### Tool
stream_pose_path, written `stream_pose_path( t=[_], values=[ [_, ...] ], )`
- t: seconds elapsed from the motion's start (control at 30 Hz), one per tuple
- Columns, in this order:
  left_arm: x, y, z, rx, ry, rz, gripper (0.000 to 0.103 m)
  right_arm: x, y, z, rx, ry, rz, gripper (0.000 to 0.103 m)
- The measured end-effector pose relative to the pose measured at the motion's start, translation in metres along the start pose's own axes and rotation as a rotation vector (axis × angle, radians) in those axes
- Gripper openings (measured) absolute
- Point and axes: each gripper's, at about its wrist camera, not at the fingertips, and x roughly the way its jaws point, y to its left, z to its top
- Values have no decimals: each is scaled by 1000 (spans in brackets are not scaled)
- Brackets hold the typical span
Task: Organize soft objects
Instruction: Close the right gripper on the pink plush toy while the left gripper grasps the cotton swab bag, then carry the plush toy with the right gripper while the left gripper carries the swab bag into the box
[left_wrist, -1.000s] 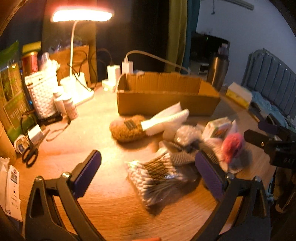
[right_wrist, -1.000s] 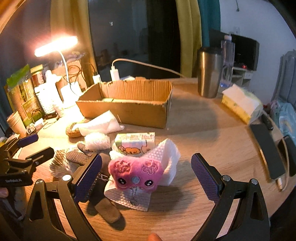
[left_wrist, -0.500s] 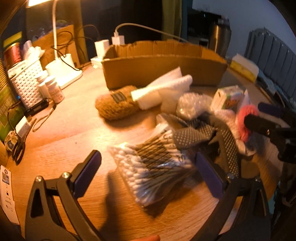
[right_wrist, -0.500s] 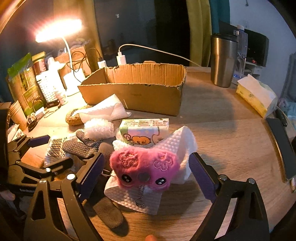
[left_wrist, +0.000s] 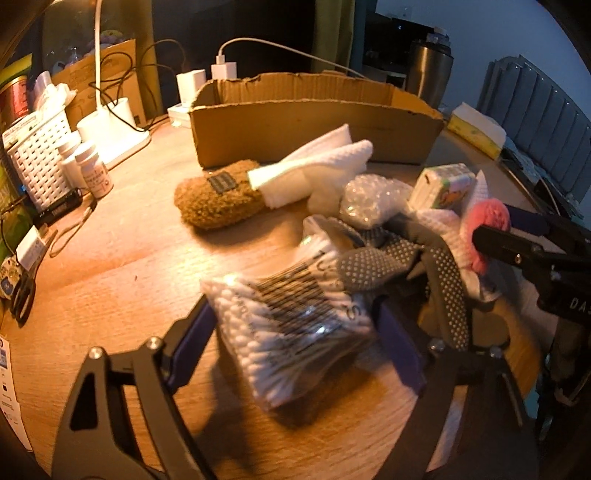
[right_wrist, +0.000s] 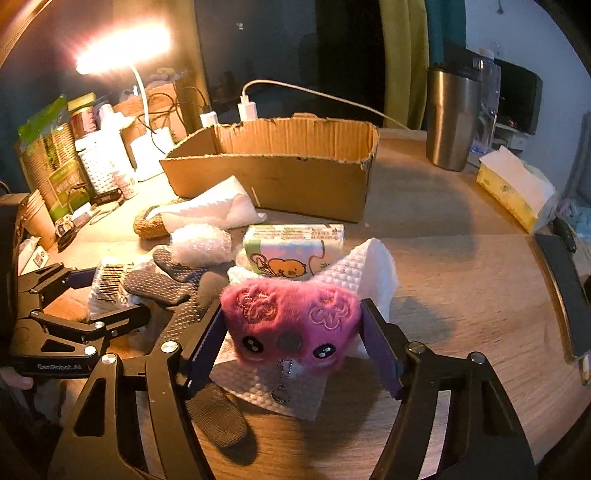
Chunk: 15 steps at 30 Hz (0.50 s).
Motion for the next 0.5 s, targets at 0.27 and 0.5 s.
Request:
stream_pose_path(
  t=[0.27, 0.5],
  values=[
    [-16, 9, -8, -29, -41, -39, 75, -19, 8, 8, -19, -45, -8, 74],
    [-40, 19, -9, -55, -104, -37, 74, -37, 20, 16, -47, -83, -15, 74]
  ],
)
